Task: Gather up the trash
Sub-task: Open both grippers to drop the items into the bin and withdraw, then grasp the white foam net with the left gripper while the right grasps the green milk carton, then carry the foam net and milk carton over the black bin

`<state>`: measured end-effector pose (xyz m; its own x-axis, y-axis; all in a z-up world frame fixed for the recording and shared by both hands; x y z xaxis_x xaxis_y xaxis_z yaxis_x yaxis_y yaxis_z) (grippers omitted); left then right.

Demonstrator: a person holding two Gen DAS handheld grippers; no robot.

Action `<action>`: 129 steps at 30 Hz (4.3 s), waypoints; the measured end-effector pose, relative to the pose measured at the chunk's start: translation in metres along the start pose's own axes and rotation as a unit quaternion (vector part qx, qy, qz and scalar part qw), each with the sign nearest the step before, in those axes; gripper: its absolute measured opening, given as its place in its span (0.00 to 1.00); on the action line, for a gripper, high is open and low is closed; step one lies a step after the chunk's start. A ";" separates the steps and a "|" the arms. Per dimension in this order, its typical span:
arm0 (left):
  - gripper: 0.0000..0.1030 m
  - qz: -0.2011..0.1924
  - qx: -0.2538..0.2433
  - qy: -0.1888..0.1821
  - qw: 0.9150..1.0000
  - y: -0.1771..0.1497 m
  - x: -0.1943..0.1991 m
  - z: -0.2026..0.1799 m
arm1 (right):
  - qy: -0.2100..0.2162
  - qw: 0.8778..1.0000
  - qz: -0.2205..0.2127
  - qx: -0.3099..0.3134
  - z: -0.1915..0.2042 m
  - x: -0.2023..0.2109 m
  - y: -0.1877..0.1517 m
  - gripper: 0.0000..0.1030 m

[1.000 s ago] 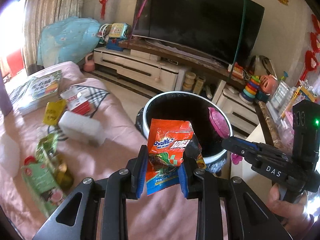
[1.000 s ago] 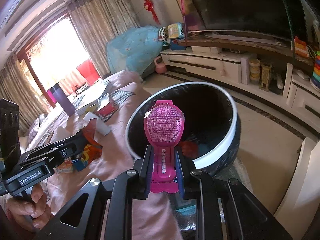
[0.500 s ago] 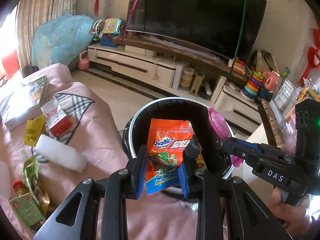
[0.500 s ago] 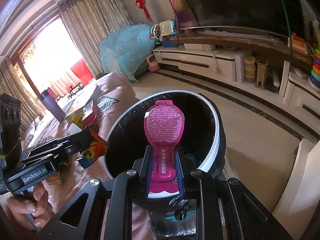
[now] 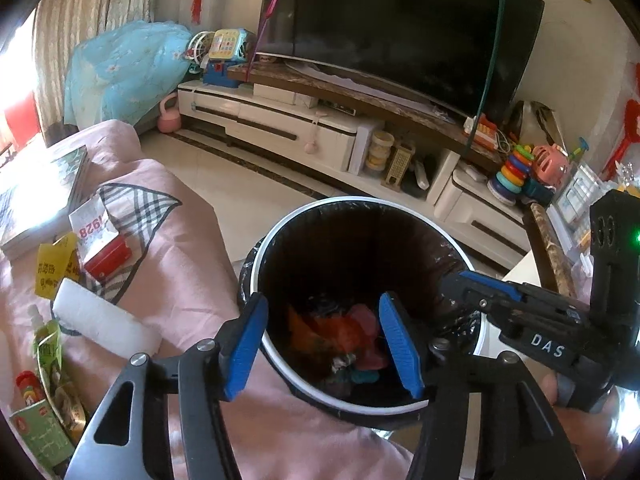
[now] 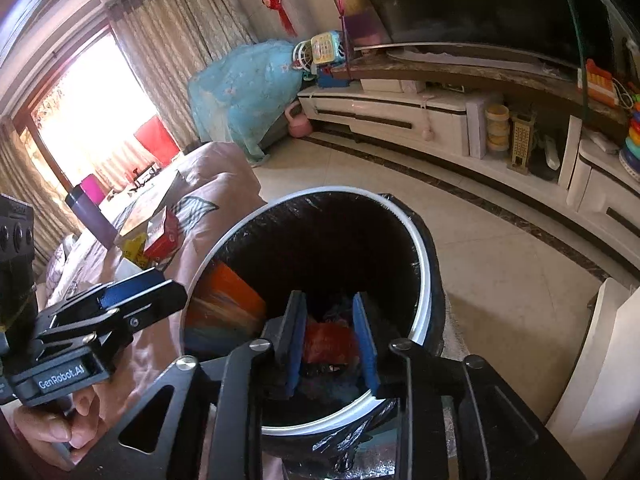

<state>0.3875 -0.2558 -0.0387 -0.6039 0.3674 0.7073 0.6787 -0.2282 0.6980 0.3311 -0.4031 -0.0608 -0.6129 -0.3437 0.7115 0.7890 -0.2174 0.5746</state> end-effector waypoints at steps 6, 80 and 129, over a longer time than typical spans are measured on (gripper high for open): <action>0.64 -0.009 0.022 -0.005 1.000 -0.017 0.020 0.009 | 0.010 1.000 -0.011 -0.008 0.004 0.011 -0.003 0.45; 0.22 -0.001 0.146 0.061 0.987 -0.156 0.135 0.239 | 0.130 0.982 0.102 0.090 0.260 -0.058 -0.143 0.44; 0.22 -0.009 0.029 -0.045 0.999 -0.061 0.071 0.042 | 0.049 0.998 -0.038 0.000 0.049 0.032 -0.033 0.44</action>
<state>0.3210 -0.1780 -0.0358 -0.5778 0.4515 0.6799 0.6927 -0.1692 0.7011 0.2837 -0.3623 -0.0370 -0.6642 -0.4130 0.6231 0.7401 -0.2461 0.6258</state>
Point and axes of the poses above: each gripper's, at about its wrist camera, not at the fingertips, and x roughly against the way its jaws point, z to its left, y to its top, the point moved 2 cm from there along -x, roughly the way its jaws point, and after that the axes turned 7 degrees about -x, right-handed, at the moved point
